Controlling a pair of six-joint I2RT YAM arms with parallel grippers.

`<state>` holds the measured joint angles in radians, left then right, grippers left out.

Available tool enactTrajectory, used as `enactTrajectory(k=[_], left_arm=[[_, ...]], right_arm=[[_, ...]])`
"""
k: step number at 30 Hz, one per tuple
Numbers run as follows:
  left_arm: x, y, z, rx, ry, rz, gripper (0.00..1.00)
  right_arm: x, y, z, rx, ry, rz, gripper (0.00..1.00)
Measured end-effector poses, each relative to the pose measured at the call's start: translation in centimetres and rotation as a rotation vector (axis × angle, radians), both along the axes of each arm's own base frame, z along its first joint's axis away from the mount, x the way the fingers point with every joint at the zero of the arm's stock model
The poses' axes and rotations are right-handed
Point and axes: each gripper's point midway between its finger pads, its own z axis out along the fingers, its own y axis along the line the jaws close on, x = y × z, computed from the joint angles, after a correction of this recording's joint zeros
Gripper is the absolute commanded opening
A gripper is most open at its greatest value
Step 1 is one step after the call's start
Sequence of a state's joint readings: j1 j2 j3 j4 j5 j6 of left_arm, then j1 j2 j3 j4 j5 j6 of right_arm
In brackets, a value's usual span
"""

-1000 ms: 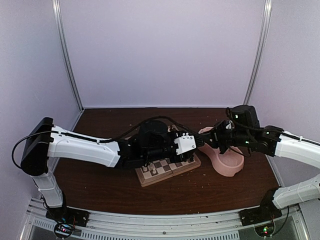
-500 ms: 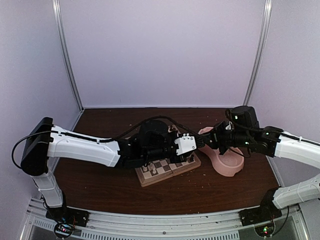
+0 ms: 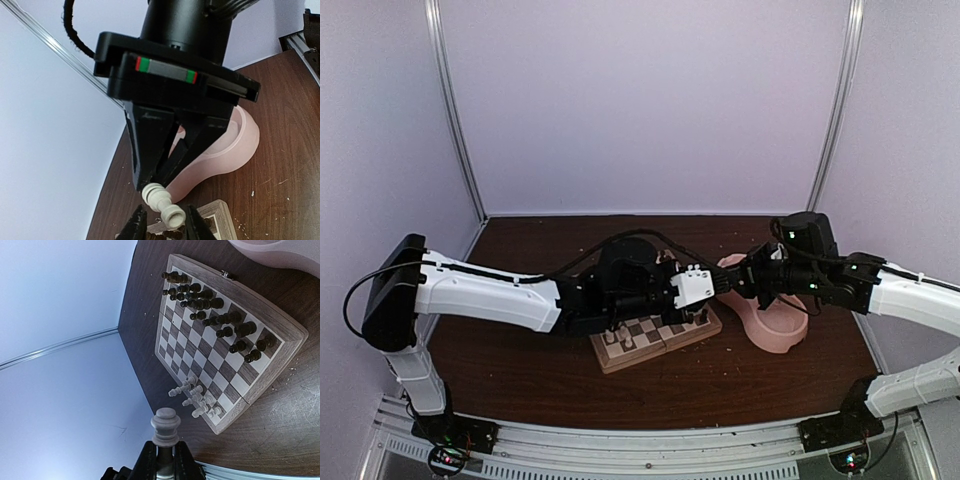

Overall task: Set up the chess pieces on the board
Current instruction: Pick up the chess pile.

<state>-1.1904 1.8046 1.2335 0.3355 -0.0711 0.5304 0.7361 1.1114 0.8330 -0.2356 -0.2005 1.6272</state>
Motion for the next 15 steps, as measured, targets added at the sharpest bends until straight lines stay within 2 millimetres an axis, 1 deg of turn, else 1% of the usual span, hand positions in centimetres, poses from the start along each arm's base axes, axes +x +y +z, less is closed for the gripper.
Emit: enactTrajectory(k=[6,15], left_arm=[[-0.06,-0.04,-0.22,0.01,0.001,-0.005,0.09],[-0.05,-0.11,-0.09,0.018,-0.002,-0.007,0.06]], right_arm=[[-0.07,0.13,0.06,0.002,-0.003,0.004,0.06],[0.12,-0.12,-0.05,-0.007,-0.007,-0.012,0.06]])
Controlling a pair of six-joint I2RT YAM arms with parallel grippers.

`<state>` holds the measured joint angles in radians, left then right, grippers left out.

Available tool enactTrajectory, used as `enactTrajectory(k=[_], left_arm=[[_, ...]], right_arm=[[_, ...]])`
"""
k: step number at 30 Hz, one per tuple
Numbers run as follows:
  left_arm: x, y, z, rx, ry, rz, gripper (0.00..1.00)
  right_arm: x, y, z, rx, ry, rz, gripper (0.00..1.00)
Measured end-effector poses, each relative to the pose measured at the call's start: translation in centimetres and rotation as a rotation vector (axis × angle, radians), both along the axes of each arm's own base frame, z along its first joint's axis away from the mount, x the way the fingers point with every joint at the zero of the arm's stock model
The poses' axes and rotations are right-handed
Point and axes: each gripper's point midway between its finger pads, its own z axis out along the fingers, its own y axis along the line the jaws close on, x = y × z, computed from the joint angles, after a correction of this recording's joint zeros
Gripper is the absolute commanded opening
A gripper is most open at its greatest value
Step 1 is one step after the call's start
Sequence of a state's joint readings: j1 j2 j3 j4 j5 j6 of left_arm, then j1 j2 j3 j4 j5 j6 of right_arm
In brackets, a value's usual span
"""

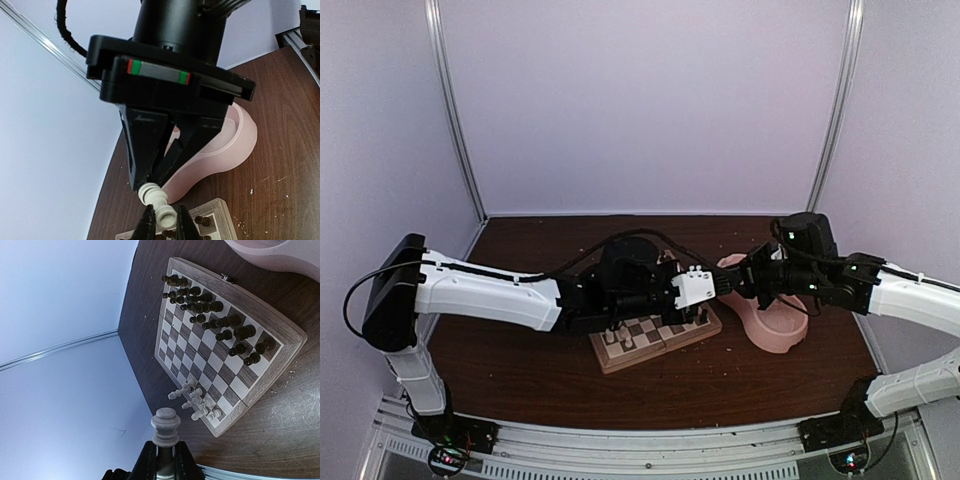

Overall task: Set up the chess pieces on the board
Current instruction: Pick up the chess pile, then place the rook at h1.

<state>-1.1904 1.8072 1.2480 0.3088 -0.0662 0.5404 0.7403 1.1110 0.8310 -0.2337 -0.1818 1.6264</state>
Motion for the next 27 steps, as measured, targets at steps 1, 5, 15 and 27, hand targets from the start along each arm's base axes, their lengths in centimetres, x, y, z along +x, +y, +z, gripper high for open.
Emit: enactTrajectory(k=[1,5,15,27], left_arm=[[0.0,0.0,0.0,0.002,0.001,0.0,0.06],[0.0,0.2,-0.5,0.021,0.015,0.004,0.05],[-0.2,3.5,1.4,0.018,0.153,0.1,0.0],[9.0,17.0,-0.9,0.033,0.665,0.627,0.02]], right_arm=[[0.0,0.0,0.0,-0.001,-0.002,-0.001,0.06],[0.1,-0.5,-0.2,-0.017,-0.015,-0.015,0.03],[2.2,-4.1,-2.7,-0.133,-0.083,-0.053,0.02],[6.0,-9.5,-2.9,-0.591,-0.415,0.175,0.03]])
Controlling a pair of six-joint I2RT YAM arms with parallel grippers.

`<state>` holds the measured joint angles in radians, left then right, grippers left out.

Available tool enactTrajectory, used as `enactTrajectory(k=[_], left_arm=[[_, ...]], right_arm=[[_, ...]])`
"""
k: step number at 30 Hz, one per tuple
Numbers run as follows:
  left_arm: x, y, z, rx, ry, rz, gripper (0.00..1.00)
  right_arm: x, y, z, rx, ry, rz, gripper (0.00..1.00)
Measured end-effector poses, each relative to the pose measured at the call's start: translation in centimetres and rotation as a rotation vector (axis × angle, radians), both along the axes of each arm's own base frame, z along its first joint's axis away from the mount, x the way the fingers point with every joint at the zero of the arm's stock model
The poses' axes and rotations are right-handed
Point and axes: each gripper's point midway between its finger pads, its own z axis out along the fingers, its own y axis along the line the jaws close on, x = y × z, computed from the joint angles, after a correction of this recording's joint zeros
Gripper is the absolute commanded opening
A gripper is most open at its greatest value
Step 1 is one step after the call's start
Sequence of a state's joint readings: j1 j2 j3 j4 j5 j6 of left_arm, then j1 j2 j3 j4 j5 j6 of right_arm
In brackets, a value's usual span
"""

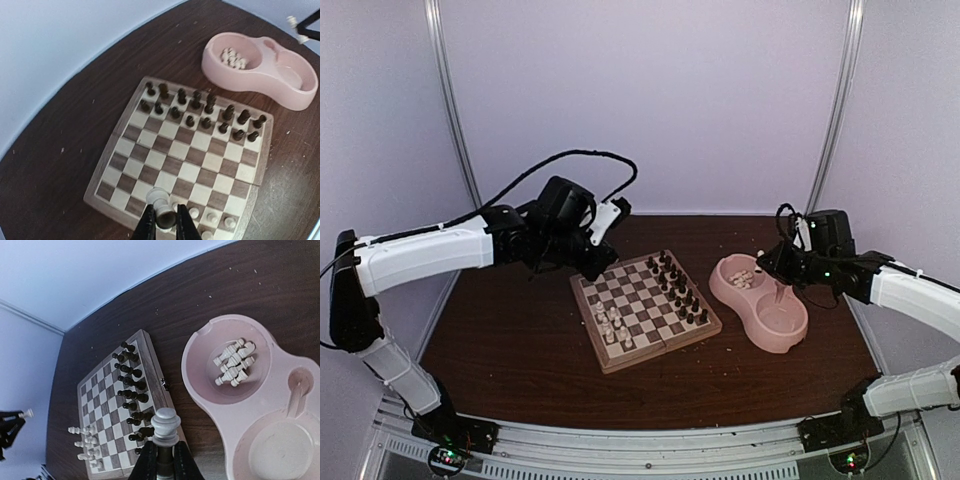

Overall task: Set up the chess pieces on the board
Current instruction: Place the rook at h1.

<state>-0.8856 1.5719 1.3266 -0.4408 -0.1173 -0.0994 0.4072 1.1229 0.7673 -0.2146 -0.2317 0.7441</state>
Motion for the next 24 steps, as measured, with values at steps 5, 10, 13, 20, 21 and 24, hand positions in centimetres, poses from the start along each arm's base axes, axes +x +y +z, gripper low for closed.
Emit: enactTrajectory(k=[5,10,13,20,21,24], left_arm=[[1.3,4.1,-1.6,0.019,0.183,0.134,0.02],[2.0,4.3,-2.7,0.028,0.299,0.159,0.01],[2.0,3.9,-4.4,0.054,0.352,0.154,0.0],[2.1,3.4,-8.1,0.11,0.438,0.154,0.0],[2.2,3.3,-8.3,0.111,0.442,0.154,0.0],[2.8,2.7,-8.2,0.109,0.442,0.152,0.0]], right_arm=[[0.0,0.0,0.3,-0.142,-0.117,0.109,0.03],[-0.4,-0.3,-0.4,-0.228,-0.199,0.172,0.03],[-0.7,-0.4,-1.0,-0.26,-0.226,0.194,0.02],[1.5,-1.2,-2.3,-0.322,-0.191,0.144,0.0],[1.9,-1.2,-2.7,-0.328,-0.177,0.142,0.0],[3.2,-1.0,-4.1,-0.346,-0.135,0.149,0.0]])
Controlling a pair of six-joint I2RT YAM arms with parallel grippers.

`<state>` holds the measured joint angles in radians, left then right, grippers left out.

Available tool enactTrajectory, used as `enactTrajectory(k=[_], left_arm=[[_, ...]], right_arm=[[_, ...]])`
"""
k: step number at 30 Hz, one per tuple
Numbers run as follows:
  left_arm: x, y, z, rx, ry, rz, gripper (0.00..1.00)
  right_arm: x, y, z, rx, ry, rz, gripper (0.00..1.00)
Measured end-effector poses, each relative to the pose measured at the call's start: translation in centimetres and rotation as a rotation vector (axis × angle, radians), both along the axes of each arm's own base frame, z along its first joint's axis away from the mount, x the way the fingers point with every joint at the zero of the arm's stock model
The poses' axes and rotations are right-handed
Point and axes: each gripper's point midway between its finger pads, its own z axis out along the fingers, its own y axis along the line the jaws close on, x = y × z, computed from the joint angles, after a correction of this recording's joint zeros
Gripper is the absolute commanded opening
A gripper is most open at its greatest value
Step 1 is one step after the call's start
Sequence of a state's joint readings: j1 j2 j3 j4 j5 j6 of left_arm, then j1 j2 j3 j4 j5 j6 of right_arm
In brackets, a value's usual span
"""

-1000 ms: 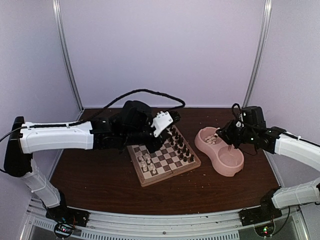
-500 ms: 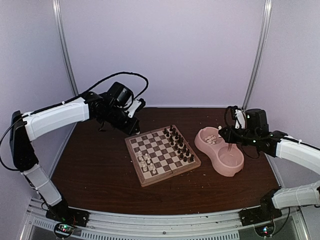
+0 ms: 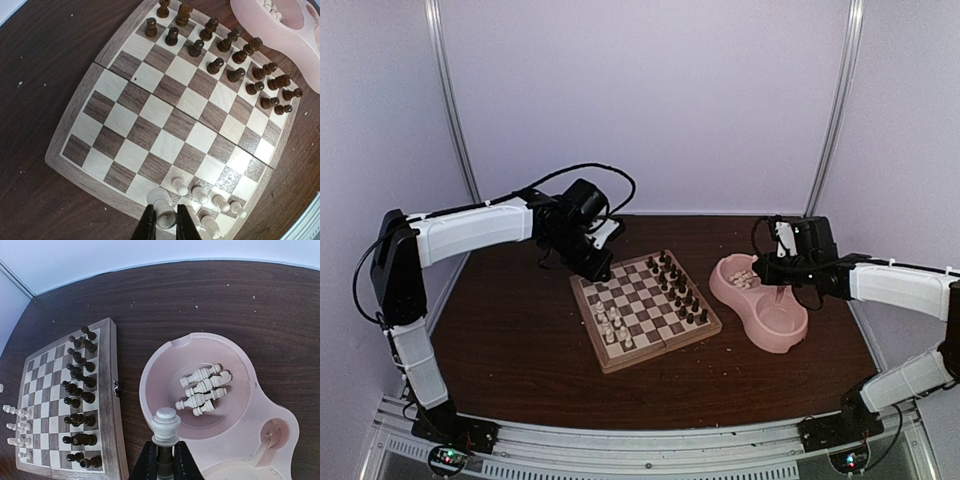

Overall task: Set up the chess pieces on the board
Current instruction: Place the rook at h1.

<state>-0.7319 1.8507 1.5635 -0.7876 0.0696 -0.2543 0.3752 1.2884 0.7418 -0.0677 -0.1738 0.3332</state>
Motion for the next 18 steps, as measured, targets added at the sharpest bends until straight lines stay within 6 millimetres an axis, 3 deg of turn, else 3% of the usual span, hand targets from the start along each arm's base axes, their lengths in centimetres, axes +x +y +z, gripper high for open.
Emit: enactTrajectory(k=[5,12,18], left_arm=[[0.6,-0.7,0.0,-0.009,0.001,-0.006,0.0],[0.5,-0.9,-1.5,0.008,0.03,-0.009,0.0],[0.6,-0.8,-3.2,0.037,0.055,-0.005,0.0]], right_arm=[[0.6,0.3,-1.7,-0.028,0.027,0.019,0.01],[1.3,0.8,-1.3,-0.009,-0.045,0.048,0.01],[0.8,0.9,-2.1,-0.006,-0.073,0.072,0.02]])
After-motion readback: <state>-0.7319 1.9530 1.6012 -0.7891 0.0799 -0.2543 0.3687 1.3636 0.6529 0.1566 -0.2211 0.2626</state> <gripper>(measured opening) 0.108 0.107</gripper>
